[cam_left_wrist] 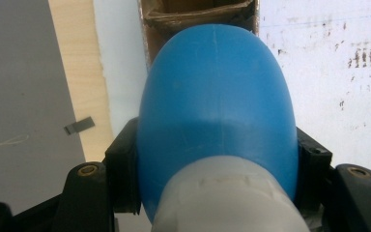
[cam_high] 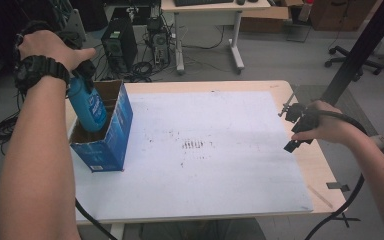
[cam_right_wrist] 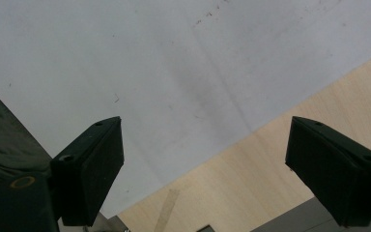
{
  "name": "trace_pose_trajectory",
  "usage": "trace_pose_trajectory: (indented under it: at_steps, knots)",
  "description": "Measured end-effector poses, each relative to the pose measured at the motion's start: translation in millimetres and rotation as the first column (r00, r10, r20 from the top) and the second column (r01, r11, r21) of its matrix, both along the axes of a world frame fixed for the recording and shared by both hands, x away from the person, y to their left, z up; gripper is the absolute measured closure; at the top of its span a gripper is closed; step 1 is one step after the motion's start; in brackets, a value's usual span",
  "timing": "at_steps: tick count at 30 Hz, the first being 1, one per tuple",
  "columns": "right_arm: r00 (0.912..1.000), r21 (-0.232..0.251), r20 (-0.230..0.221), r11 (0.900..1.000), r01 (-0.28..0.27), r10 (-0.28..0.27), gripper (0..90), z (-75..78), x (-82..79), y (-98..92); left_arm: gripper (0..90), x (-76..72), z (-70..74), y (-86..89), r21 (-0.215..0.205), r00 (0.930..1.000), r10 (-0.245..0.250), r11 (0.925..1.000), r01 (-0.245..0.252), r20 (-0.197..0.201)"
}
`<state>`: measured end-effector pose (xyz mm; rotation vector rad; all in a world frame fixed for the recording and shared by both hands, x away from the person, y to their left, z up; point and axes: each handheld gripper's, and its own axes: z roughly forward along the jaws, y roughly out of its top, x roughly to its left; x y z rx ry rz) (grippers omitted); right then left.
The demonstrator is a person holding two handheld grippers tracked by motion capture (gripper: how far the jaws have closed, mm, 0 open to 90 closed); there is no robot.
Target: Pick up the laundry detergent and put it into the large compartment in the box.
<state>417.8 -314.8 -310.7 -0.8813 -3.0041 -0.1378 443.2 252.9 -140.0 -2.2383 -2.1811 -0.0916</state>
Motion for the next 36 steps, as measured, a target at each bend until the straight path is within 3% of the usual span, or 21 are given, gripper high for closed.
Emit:
trace_pose_trajectory:
  at_steps: [36]
  knots:
    - [0.9999, -0.014, -0.010, 1.000, -0.003, 0.003, 13.7, -5.8, -0.5, 2.3, 37.6, 3.4, -57.1, 8.0, -0.020, 0.9989, 0.011, 0.9997, -0.012, -0.047]
